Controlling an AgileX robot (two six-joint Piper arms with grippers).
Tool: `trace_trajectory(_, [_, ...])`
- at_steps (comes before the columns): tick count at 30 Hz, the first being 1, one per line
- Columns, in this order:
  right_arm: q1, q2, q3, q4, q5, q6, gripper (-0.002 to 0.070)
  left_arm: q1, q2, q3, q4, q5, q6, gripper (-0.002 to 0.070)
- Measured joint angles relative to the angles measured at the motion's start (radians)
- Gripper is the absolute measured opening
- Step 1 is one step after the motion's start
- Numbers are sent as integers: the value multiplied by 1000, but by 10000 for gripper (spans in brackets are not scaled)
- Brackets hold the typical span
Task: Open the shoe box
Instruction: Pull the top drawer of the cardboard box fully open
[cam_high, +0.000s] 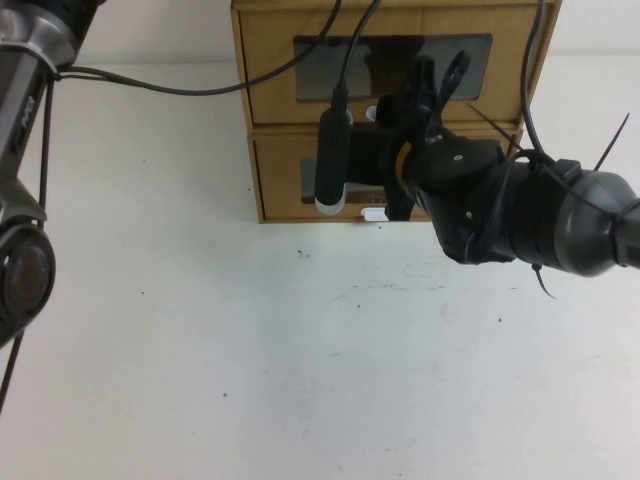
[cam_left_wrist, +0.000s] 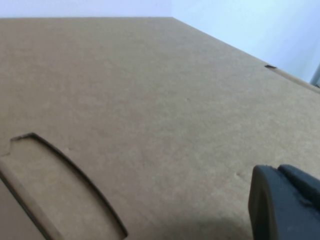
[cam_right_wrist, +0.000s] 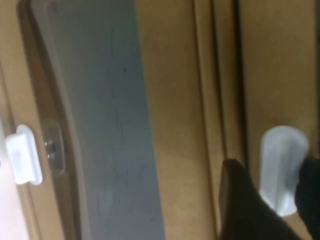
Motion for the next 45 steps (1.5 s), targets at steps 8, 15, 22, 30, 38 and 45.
trace_trajectory(8, [-22,22,-10,-4,-16,0,218,0,0,0,0,-2,5,-7])
trace_trajectory(15, [-28,26,-28,-4,-24,2,99,0,0,0,0,-2,8,-7])
trace_trajectory(22, [-30,26,-29,-9,-26,2,12,0,0,0,0,-4,8,-7])
trace_trajectory(30, [-30,27,-29,-12,-24,2,11,0,0,0,0,-4,8,-7])
trace_trajectory(38, [-30,30,-29,-14,-10,2,11,0,0,0,0,-4,8,-7])
trace_trajectory(45, [-30,32,-30,-14,-8,5,10,0,0,0,0,-4,8,-7])
